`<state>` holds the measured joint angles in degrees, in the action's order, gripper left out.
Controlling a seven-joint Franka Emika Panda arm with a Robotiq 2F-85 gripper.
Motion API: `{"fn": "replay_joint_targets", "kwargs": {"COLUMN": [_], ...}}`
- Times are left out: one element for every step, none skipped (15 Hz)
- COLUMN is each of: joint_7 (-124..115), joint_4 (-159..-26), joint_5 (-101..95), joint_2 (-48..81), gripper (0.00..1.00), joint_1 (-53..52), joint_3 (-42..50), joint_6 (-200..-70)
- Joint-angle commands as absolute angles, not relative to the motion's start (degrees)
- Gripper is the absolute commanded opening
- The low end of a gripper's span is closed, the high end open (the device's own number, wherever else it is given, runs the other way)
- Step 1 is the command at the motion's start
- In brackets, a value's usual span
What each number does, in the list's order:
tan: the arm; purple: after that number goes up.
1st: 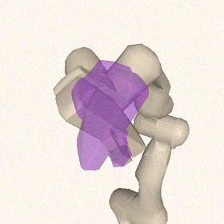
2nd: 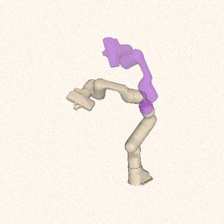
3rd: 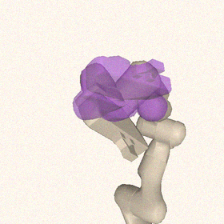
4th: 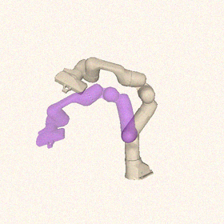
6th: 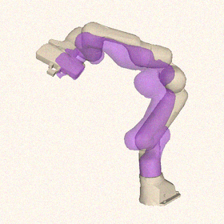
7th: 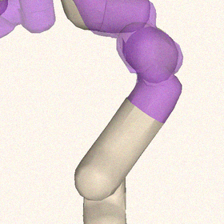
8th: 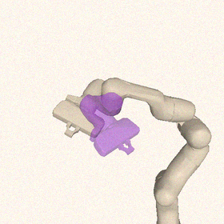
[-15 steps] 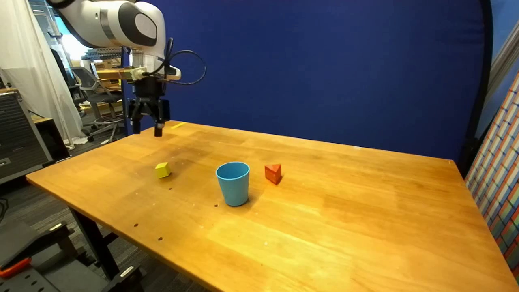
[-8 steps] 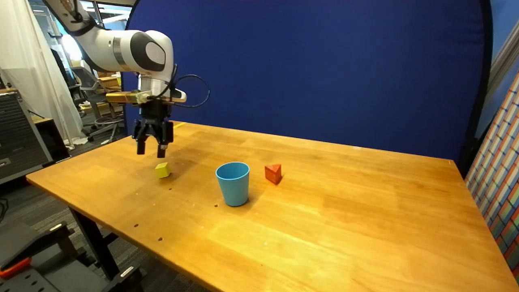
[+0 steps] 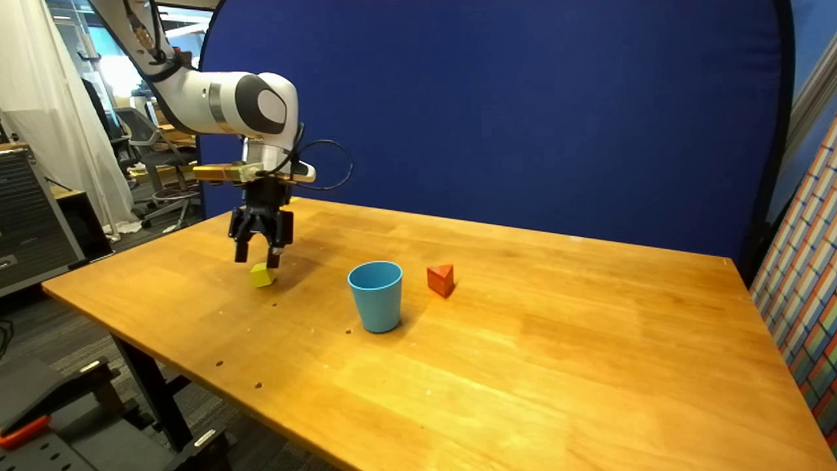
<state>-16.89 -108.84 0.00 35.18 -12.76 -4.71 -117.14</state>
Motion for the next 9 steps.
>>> {"fn": "replay_joint_targets", "kwargs": {"joint_7": [-16.78, -16.47, -16.3, -16.04, -15.83, -15.11, -15.02, -14.52, -14.21], "joint_4": [-103.81, -103.22, -102.53, -101.88, -101.21, -100.61, -100.02, -99.72, -99.71], "joint_5": [-0.26, -0.14, 0.0, 0.08, 0.2, 0.47, 0.62, 0.89, 1.08], "joint_2": [38.19, 38.64, 39.03, 39.47, 39.88, 40.19, 40.56, 40.64, 40.23], "gripper": [0.73, 0.66, 0.56, 0.49, 0.42, 0.34, 0.27, 0.18, 0.14], "joint_1": [-12.95, -12.81, -12.7, -12.58, -12.43, -12.11, -11.95, -11.62, -11.29], "joint_3": [-4.02, -4.01, -4.0, -4.01, -4.01, -4.18, -4.16, -4.29, -4.27], "joint_6": [-112.7, -112.15, -111.31, -110.65, -109.82, -108.95, -108.27, -107.69, -107.29]}}
